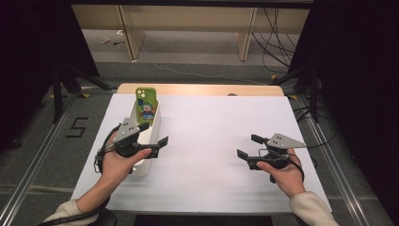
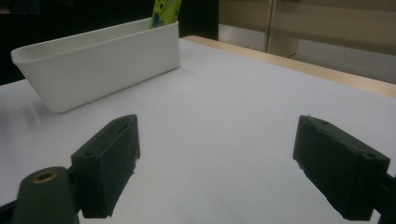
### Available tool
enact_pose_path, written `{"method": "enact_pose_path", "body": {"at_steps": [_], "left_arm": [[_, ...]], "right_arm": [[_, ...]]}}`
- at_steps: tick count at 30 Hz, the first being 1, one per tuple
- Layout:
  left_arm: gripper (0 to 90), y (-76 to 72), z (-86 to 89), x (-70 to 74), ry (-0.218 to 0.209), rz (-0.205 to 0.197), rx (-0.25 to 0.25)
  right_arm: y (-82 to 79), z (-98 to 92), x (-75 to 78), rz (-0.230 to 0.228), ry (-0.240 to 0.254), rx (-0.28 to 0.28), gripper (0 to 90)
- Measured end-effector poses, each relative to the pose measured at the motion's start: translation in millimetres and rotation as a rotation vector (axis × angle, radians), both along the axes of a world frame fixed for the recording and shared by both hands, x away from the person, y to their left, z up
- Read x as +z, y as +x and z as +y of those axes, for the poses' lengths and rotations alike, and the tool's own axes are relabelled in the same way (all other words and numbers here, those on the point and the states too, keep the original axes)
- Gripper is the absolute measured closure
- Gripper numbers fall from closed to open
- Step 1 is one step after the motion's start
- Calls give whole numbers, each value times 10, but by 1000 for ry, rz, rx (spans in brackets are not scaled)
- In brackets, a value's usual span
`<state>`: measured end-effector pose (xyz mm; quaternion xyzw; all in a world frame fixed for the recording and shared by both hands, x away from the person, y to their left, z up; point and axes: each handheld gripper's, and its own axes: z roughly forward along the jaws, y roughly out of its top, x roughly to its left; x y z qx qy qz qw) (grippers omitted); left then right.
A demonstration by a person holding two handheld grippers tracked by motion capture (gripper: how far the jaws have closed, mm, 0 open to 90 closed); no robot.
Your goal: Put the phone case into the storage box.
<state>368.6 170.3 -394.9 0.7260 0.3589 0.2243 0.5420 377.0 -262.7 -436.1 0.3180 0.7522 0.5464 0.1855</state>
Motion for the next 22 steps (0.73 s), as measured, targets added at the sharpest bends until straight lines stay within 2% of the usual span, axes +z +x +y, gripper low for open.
{"method": "enact_pose_path", "body": {"at_steps": [4, 8, 22], "left_arm": [[120, -77, -6, -51, 7, 1, -14], [120, -152, -11, -70, -4, -11, -31], [118, -282, 31, -120, -25, -39, -47]], "right_arm": [[-1, 2, -1, 0, -1, 2, 159], [-3, -5, 3, 0, 0, 1, 159], [-24, -7, 10, -7, 5, 9, 158]]}}
